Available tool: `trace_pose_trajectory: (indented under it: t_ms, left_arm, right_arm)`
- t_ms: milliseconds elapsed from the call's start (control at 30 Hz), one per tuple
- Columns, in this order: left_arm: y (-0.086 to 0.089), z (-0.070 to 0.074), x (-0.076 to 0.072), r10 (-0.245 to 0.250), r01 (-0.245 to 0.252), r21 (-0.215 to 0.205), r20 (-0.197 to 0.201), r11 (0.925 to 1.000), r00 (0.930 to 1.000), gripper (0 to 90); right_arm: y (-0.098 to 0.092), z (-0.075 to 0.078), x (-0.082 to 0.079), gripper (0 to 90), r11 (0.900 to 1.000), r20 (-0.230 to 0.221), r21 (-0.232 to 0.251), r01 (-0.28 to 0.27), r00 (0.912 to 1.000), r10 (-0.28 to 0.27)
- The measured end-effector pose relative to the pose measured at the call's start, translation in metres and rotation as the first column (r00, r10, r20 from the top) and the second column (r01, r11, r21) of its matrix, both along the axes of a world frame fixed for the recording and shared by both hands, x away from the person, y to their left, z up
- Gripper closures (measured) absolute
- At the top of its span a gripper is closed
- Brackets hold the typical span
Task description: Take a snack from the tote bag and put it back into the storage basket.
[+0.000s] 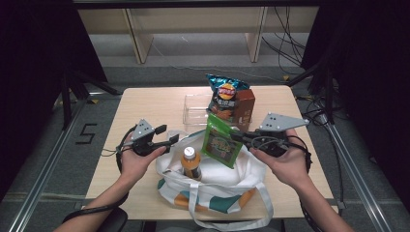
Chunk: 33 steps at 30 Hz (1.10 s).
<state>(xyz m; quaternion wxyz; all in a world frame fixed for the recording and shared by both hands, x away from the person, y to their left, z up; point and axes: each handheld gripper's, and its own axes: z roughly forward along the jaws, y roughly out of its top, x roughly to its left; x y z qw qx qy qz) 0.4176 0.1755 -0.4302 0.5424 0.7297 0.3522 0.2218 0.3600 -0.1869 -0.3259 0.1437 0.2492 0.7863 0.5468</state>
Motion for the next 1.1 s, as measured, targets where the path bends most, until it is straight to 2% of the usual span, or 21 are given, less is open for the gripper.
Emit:
trace_pose_trajectory:
  t_ms: [33,67,133,167,233,300,367,400,433,467,533,667,700,733,767,800,833,867,1000,1100]
  left_arm:
    - [0.0,0.0,0.0,-0.002,0.002,-0.004,0.002,1.0,1.0,35.6]
    - [0.0,-0.001,0.001,-0.004,0.004,-0.006,0.002,1.0,1.0,35.6]
    - [0.0,0.0,0.0,0.0,0.0,0.001,-0.002,1.0,1.0,35.6]
    - [0.0,0.0,0.0,0.0,0.0,-0.001,-0.002,1.0,1.0,35.6]
    - [0.0,-0.001,0.001,-0.005,0.005,-0.007,0.002,1.0,1.0,35.6]
    - [0.0,0.0,0.0,-0.002,0.002,0.002,-0.001,1.0,1.0,35.6]
    - [0.0,0.0,0.0,-0.003,0.003,0.001,-0.001,1.0,1.0,35.6]
    - [-0.001,-0.001,0.001,-0.008,0.008,-0.006,0.002,1.0,1.0,35.6]
    - [0.0,-0.001,0.001,-0.007,0.007,-0.006,0.003,1.0,1.0,35.6]
    - [0.0,-0.001,0.001,-0.006,0.007,-0.006,0.003,1.0,1.0,35.6]
    - [0.0,0.0,0.0,-0.003,0.003,0.001,-0.001,1.0,1.0,35.6]
    - [0.0,0.0,0.0,-0.005,0.005,-0.002,0.002,1.0,1.0,35.6]
    - [0.0,-0.001,0.001,-0.007,0.007,-0.006,0.002,1.0,1.0,35.6]
    - [0.0,-0.001,0.001,-0.006,0.006,-0.005,0.002,1.0,1.0,35.6]
    - [0.0,0.0,0.0,-0.003,0.003,0.002,-0.001,1.0,1.0,35.6]
    - [0.0,0.0,0.0,-0.002,0.002,0.0,-0.001,1.0,1.0,35.6]
    - [0.0,0.0,0.0,-0.002,0.002,-0.004,0.0,1.0,1.0,35.6]
    - [0.0,0.0,0.0,-0.004,0.004,-0.006,0.002,1.0,1.0,35.6]
    - [0.0,-0.001,0.0,-0.005,0.005,-0.006,0.002,1.0,1.0,35.6]
    - [0.0,0.0,0.0,-0.001,0.001,0.0,0.001,1.0,1.0,35.6]
  right_arm:
    - [0.0,0.001,0.001,90.0,1.0,0.008,-0.009,0.001,1.0,0.0]
    - [0.0,0.001,0.003,90.0,1.0,0.046,-0.004,0.01,0.9989,-0.01]
    - [-0.001,0.003,0.002,90.0,1.0,0.013,-0.005,0.007,0.9999,-0.007]
    - [-0.001,0.003,0.004,90.0,1.0,0.037,-0.009,0.006,0.9993,-0.006]
    - [-0.001,0.004,0.003,90.0,1.0,0.008,-0.007,0.009,0.9999,-0.009]
    - [-0.001,0.005,0.004,90.0,1.0,0.016,-0.013,0.006,0.9998,-0.006]
    - [0.0,0.005,0.005,90.0,1.0,0.045,-0.002,0.023,0.9987,-0.023]
    - [0.0,0.006,0.005,90.0,1.0,0.042,0.001,0.023,0.9988,-0.024]
    - [-0.001,0.007,0.006,90.0,1.0,0.057,-0.013,0.007,0.9984,-0.006]
    - [0.0,0.007,0.006,90.0,1.0,0.042,-0.011,0.003,0.9991,-0.002]
    - [0.0,0.007,0.007,90.0,1.0,0.051,-0.001,0.007,0.9987,-0.007]
    - [0.0,0.01,0.007,90.0,1.0,0.045,-0.016,0.014,0.9989,-0.013]
    - [0.001,0.01,0.008,90.0,1.0,0.061,-0.004,0.018,0.998,-0.018]
    - [0.001,0.011,0.01,90.0,1.0,0.076,-0.013,0.014,0.997,-0.013]
    - [0.001,0.011,0.01,90.0,1.0,0.055,-0.009,-0.002,0.9985,0.002]
    - [0.001,0.012,0.009,90.0,1.0,0.047,-0.01,0.006,0.9989,-0.006]
    - [0.001,0.012,0.01,90.0,1.0,0.067,-0.017,0.014,0.9977,-0.013]
    - [0.001,0.012,0.01,90.0,1.0,0.069,-0.006,0.024,0.9974,-0.024]
    - [0.001,0.013,0.01,90.0,1.0,0.047,-0.004,0.017,0.9987,-0.017]
    - [0.0,0.014,0.011,90.0,1.0,0.06,-0.008,0.019,0.998,-0.018]
